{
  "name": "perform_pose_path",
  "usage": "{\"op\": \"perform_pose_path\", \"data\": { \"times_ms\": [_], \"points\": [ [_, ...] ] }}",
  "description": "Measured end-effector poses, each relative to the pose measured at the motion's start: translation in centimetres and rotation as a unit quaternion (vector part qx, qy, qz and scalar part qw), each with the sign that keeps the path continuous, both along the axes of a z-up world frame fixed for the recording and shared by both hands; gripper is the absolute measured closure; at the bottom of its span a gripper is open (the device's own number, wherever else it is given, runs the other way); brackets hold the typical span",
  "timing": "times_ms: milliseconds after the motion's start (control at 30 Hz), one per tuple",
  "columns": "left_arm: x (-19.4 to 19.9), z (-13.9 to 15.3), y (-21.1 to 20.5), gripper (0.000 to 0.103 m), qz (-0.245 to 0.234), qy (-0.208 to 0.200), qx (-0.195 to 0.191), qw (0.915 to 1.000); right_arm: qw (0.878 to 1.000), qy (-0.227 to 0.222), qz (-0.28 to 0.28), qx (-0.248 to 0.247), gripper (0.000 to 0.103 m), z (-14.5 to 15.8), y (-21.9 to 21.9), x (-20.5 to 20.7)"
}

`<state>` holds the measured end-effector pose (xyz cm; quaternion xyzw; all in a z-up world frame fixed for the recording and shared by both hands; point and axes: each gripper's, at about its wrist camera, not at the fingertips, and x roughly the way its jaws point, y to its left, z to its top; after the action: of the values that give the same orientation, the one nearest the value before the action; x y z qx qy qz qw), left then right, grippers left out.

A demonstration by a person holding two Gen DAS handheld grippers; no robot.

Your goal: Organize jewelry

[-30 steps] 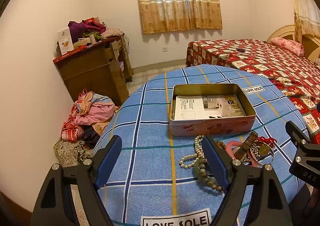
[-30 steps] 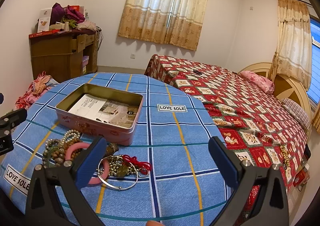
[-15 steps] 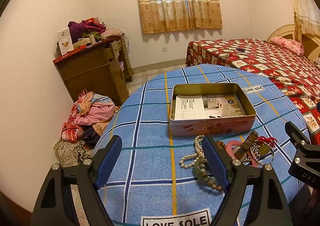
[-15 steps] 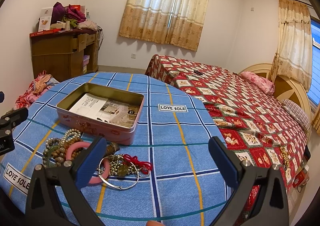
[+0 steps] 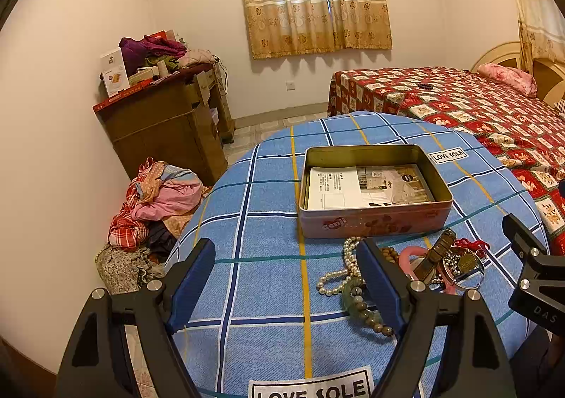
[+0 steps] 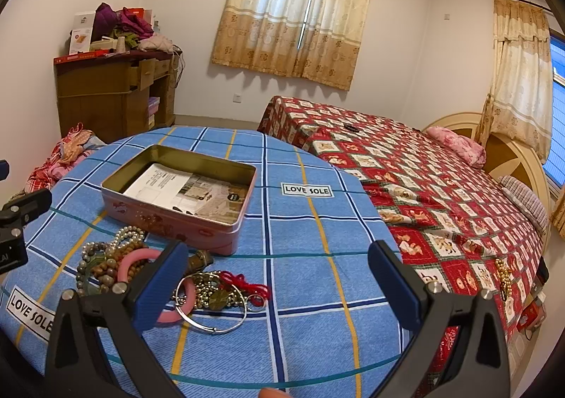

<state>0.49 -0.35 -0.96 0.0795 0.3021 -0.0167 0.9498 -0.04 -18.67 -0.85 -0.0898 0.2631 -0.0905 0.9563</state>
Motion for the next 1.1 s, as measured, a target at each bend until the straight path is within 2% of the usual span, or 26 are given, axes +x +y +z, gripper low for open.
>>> {"op": "perform_pose_path", "data": {
  "times_ms": [200, 333, 633, 733, 800, 933, 1000, 1033, 1067, 1100],
  "points": [
    [0.2, -0.6, 0.1, 0.021, -0.002, 0.002, 0.003, 1.0, 1.0, 0.002, 0.003, 0.002, 0.0, -0.7, 0.0, 0.0],
    [0.9, -1.9, 0.7, 0.021, -0.004, 0.02, 0.004, 0.9998, 1.0, 0.011, 0.001, 0.007, 0.0, -1.7, -0.4, 0.5],
    [0.6, -2.8, -0.6, 0.021, -0.049, 0.035, -0.002, 0.9982, 0.999, 0.035, 0.006, 0.011, 0.004, -2.7, -0.7, 0.8],
    [0.9, -3.6, -1.1, 0.034, -0.063, 0.054, 0.002, 0.9966, 0.999, 0.036, 0.01, 0.01, 0.004, -2.8, -0.5, 0.6],
    [1.1, -4.4, -1.5, 0.045, -0.074, 0.071, 0.002, 0.9947, 0.999, 0.038, 0.011, 0.01, 0.004, -2.9, -0.4, 0.7],
    [1.4, -5.8, -2.1, 0.057, -0.091, 0.099, -0.001, 0.9909, 0.999, 0.045, 0.014, 0.012, 0.004, -3.2, -0.4, 1.0],
    [1.6, -6.1, -2.3, 0.074, -0.101, 0.109, -0.01, 0.9889, 0.999, 0.048, 0.016, 0.013, 0.004, -3.4, -0.4, 1.2],
    [1.5, -6.3, -2.2, 0.078, -0.103, 0.11, -0.012, 0.9885, 0.998, 0.051, 0.016, 0.014, 0.005, -3.6, -0.4, 1.3],
    [1.6, -6.3, -2.2, 0.088, -0.107, 0.113, -0.017, 0.9877, 0.998, 0.055, 0.018, 0.017, 0.006, -3.7, -0.5, 1.4],
    [1.5, -6.3, -2.3, 0.092, -0.114, 0.115, -0.021, 0.9866, 0.998, 0.058, 0.018, 0.019, 0.008, -3.9, -0.5, 1.5]
  ]
}}
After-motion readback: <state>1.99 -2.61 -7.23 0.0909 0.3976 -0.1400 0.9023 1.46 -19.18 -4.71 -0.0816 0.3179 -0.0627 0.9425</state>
